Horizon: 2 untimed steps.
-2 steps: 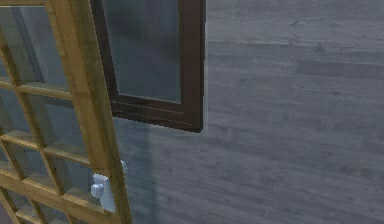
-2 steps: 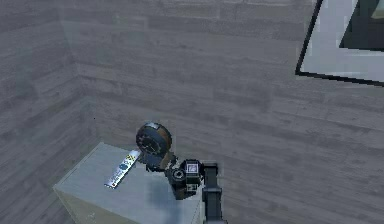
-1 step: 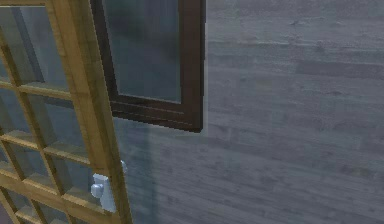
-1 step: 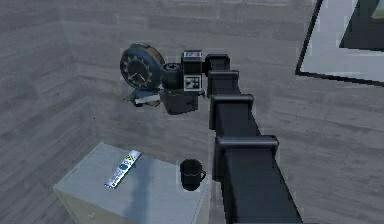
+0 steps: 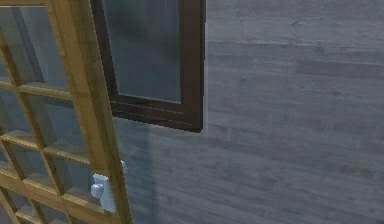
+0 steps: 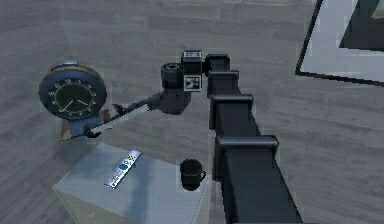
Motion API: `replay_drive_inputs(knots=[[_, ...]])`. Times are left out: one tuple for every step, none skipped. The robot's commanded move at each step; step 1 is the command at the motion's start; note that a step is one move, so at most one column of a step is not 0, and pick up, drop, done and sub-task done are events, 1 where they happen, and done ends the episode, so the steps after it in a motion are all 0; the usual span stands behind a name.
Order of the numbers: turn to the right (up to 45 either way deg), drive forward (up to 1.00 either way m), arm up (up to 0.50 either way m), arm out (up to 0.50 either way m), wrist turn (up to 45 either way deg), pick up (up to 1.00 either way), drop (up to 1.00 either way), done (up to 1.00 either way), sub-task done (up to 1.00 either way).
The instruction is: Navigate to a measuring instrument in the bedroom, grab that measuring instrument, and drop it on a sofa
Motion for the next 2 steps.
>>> replay_drive_inputs(knots=[[0.0, 0.00, 0.00, 0.00, -45.0, 0.00, 0.00, 0.00, 0.00], [0.0, 0.00, 0.00, 0.00, -15.0, 0.00, 0.00, 0.00, 0.00]])
